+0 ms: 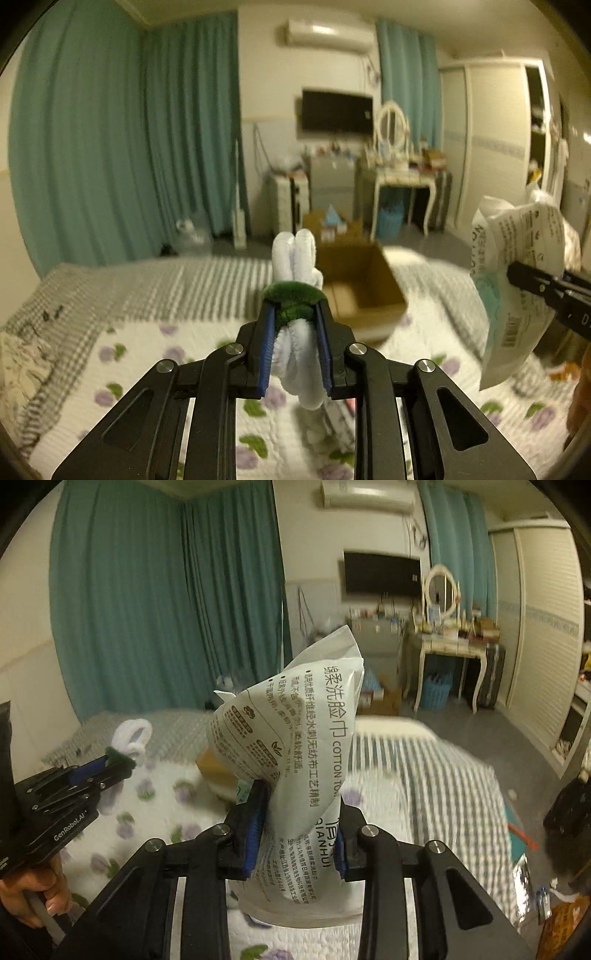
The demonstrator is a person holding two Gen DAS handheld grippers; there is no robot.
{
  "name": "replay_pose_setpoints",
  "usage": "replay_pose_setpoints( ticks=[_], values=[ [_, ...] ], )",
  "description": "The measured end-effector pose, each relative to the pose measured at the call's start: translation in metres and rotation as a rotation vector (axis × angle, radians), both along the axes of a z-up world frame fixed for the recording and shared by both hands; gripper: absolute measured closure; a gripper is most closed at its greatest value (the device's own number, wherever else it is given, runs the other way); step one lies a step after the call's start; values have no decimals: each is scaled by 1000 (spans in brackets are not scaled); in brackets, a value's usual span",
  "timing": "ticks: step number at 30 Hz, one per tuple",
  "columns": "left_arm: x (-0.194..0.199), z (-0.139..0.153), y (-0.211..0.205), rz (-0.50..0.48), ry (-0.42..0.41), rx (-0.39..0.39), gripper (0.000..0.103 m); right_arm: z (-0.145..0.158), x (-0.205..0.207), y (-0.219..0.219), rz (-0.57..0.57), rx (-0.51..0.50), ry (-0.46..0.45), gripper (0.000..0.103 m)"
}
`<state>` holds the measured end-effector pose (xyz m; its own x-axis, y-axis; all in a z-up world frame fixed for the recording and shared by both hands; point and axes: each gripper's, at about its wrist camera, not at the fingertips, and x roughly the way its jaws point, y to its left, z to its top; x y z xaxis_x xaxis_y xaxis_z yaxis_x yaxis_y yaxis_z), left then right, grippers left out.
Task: Organize soft objects
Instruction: 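Lift the socks with the left gripper while the right lifts the towel bag toward the box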
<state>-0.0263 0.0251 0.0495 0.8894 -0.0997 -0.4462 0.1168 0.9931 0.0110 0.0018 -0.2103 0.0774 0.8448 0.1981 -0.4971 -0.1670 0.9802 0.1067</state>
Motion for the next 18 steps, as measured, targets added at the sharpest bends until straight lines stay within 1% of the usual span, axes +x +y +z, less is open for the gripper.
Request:
replay_pose_setpoints(
  ticks=[3, 8, 11, 13, 18],
  values=[
    [-10, 29, 8, 3, -55, -41, 82, 31, -10, 8, 8, 9, -69, 72],
    [-17, 63, 8, -24, -136, -48, 82, 73, -19, 20, 9, 8, -183, 72],
    [-10, 75, 5, -53, -155, -66, 82, 92, -16, 29, 13, 7, -245, 72],
    [-2, 79, 1, -63, -175, -60, 82, 100, -11, 34, 13, -3, -277, 72],
    [31, 79, -8, -79, -204, -46, 82, 108, 17, 41, 9, -29, -331, 71]
  ],
)
